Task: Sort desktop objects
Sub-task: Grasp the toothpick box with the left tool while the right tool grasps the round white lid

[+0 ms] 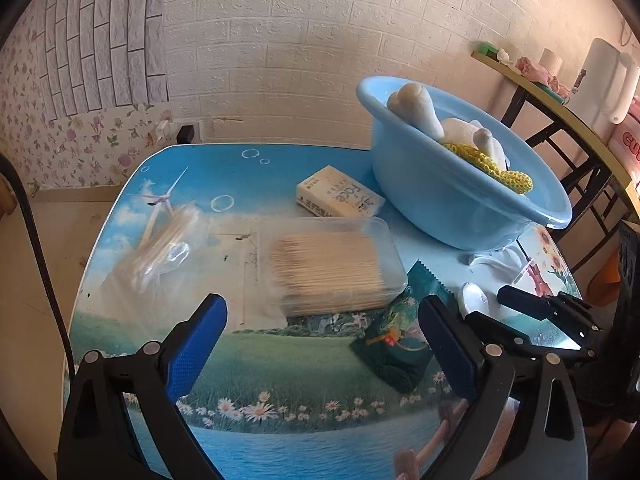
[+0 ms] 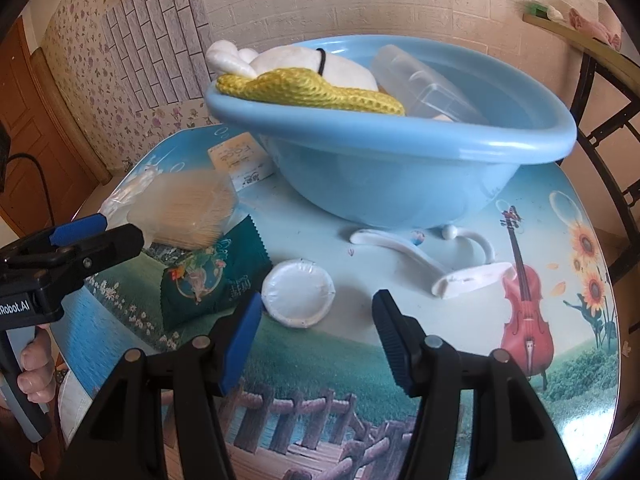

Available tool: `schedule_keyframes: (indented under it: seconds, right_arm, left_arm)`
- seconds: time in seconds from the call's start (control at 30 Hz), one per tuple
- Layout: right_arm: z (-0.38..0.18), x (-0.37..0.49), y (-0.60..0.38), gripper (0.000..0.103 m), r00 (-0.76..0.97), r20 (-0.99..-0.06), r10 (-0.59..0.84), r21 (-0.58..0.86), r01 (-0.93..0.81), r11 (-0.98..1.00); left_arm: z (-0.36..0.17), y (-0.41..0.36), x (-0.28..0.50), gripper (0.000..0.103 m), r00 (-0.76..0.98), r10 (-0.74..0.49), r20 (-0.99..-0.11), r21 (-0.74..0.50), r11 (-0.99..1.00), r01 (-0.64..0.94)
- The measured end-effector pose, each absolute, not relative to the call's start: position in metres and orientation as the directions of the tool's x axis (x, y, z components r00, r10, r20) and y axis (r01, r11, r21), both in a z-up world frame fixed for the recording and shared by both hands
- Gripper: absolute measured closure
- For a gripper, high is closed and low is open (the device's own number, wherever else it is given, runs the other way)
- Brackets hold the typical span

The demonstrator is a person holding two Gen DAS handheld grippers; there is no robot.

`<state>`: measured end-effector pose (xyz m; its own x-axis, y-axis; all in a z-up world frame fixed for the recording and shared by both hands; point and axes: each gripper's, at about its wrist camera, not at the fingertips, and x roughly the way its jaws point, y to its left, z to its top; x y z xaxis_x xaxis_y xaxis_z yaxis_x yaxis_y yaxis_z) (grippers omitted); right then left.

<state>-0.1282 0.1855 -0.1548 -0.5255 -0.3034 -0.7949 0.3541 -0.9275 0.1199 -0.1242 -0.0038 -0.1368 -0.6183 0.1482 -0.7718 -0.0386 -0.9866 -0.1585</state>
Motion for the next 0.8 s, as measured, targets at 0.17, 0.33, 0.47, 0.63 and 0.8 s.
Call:
schedule_keyframes:
  seconds: [0.17, 0.33, 0.47, 0.63, 0.8]
  right_arm:
    - [-0.154, -0.130, 0.184, 0.067, -0.528, -0.793, -0.304, 0.109, 0.369, -0.923]
    - [-0.153, -0.128, 0.187, 0.067, -0.533, -0.788, -0.307, 0.105, 0.374, -0.921]
    - [-0.150, -0.129, 0.193, 0.067, -0.541, -0.783, -0.307, 0.109, 0.367, -0.924]
    - [-0.148, -0.128, 0.197, 0.067, -0.548, -0.776, -0.313, 0.117, 0.362, -0.925]
    - [-0.145, -0.123, 0.205, 0.067, -0.559, -0.769, -0.309, 0.116, 0.353, -0.928]
  left_arm:
    - [-0.145, 0.010, -0.139, 0.006, -0.590, 0.116, -0.799, -0.124, -0.992, -0.028]
    - [-0.148, 0.021, -0.151, 0.006, -0.576, 0.065, -0.815, -0.072, -0.997, -0.011]
    - [-0.152, 0.025, -0.159, 0.006, -0.549, 0.037, -0.835, -0.047, -0.999, 0.004]
    - [-0.155, 0.025, -0.161, 0.010, -0.544, 0.027, -0.839, -0.038, -0.999, 0.007]
    - [-0.146, 0.020, -0.147, 0.011, -0.565, 0.048, -0.824, -0.048, -0.999, -0.015]
